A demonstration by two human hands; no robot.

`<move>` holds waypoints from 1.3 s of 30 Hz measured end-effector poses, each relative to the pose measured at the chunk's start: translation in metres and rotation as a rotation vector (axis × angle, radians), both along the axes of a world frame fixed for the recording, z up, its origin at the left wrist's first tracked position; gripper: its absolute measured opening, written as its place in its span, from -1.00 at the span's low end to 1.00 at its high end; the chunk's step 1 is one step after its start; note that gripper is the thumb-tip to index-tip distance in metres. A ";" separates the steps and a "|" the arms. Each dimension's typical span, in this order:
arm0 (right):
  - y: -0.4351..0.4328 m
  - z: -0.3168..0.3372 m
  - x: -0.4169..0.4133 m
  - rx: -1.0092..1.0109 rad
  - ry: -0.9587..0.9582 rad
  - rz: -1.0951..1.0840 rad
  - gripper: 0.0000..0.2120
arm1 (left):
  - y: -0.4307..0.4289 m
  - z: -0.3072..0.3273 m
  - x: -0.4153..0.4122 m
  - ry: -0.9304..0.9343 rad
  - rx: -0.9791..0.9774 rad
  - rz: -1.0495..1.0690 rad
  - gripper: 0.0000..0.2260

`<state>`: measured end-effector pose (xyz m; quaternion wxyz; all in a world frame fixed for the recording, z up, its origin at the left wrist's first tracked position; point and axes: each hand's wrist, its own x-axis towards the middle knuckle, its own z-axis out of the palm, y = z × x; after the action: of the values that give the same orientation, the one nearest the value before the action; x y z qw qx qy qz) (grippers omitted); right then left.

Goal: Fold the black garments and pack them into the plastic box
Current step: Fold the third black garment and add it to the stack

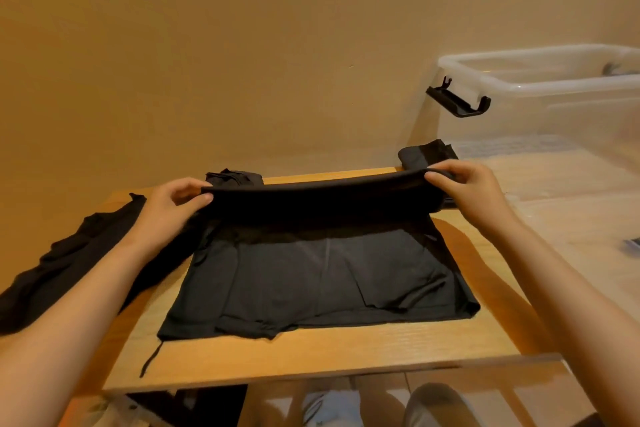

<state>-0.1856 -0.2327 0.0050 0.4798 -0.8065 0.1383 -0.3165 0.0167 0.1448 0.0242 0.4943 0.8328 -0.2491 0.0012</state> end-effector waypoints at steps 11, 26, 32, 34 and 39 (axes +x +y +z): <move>0.042 -0.048 -0.109 -0.190 0.144 0.104 -0.82 | 0.066 -0.053 -0.095 -0.072 0.116 -0.052 -0.80; 0.038 -0.061 -0.129 -0.261 0.291 0.201 -0.51 | 0.067 -0.055 -0.110 -0.161 0.325 -0.121 -0.57; 0.031 -0.046 -0.118 -0.127 0.252 0.211 -0.54 | -0.013 -0.042 -0.159 -0.275 0.276 -0.202 -0.61; 0.031 -0.038 -0.105 -0.099 0.235 0.200 -0.55 | -0.049 -0.046 -0.179 -0.259 0.269 -0.291 -0.62; 0.028 -0.025 -0.062 -0.285 0.360 0.250 -0.49 | -0.134 -0.057 -0.221 -0.181 0.376 -0.467 -0.48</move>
<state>-0.2479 -0.2048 -0.0203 0.3642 -0.9202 0.0747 -0.1226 -0.2038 0.0106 -0.0330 0.2944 0.8263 -0.4728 -0.0843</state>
